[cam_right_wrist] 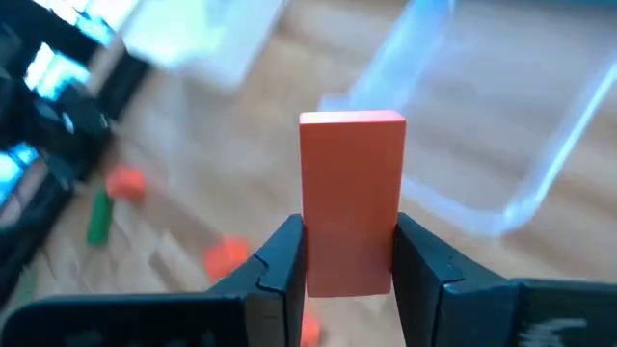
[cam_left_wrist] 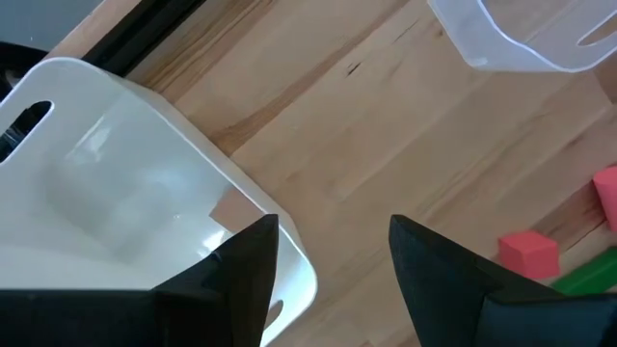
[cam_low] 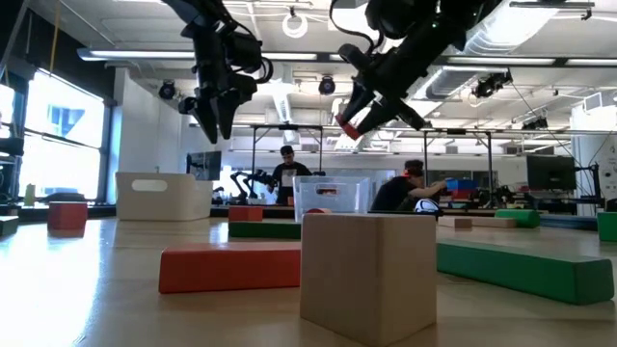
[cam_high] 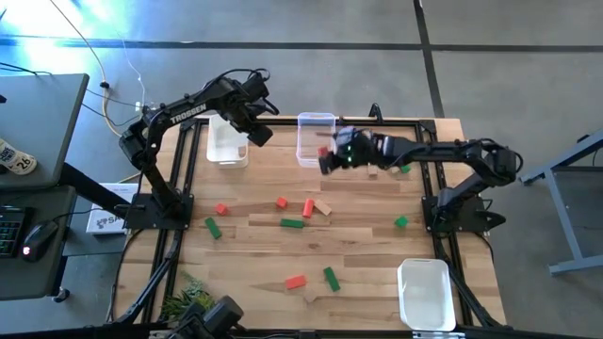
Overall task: Sort & place blocks by color
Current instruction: Put the orange block into the transparent bin
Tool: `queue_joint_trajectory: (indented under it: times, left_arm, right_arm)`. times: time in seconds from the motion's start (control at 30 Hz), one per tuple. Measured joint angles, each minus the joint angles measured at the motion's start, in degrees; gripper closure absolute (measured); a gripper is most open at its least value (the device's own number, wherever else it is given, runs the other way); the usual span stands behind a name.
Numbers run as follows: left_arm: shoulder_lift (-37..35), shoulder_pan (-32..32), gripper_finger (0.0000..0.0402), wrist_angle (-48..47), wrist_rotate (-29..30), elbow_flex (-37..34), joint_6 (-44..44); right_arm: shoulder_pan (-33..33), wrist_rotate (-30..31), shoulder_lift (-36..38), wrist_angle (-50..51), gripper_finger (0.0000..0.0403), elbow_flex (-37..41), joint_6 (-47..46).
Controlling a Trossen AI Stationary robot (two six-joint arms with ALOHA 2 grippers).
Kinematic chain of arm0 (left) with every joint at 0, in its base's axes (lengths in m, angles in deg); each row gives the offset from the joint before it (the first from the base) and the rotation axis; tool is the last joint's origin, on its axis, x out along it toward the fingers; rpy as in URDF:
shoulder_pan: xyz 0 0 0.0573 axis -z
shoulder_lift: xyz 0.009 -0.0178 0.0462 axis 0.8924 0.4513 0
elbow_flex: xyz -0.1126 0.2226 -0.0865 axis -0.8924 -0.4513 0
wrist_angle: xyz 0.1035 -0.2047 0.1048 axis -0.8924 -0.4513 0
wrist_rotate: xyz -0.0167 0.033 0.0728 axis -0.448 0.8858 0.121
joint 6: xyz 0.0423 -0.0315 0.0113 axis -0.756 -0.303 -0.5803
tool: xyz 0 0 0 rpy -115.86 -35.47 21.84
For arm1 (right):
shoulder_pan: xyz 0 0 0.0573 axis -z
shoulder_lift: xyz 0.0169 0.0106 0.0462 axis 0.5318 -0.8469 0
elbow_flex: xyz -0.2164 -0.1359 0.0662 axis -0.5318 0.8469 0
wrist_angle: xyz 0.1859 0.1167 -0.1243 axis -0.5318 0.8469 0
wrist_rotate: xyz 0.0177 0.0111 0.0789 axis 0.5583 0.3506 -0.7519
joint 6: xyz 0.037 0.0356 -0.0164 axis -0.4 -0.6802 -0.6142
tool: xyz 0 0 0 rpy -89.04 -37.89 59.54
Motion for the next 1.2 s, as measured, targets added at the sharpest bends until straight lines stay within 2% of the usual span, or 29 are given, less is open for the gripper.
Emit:
queue_joint_trajectory:
  times: [0.17,0.33,0.67,0.93,1.2]
  left_arm:
    - [0.0,1.11,0.0216,-0.02,-0.02,0.0,1.11]
    - [0.0,2.81,0.0216,-0.02,-0.01,0.0,1.49]
    - [0.0,6.82,0.0216,-0.04,-0.02,0.0,2.17]
    - [0.0,11.31,0.0216,-0.04,-0.8,0.0,4.08]
    - [0.0,16.22,0.0216,-0.04,-5.86,0.0,5.18]
  right_arm:
    - [4.84,0.37,-0.63,-6.47,0.0314,0.0,8.02]
    - [7.97,-1.3,-4.3,-12.76,0.0314,0.0,13.79]
    - [8.21,-5.59,-13.51,-12.4,0.0314,0.0,13.95]
    - [7.89,-5.92,-14.95,-10.53,0.0314,0.0,13.92]
    - [8.15,-6.16,-14.95,-8.87,0.0234,0.0,11.38]
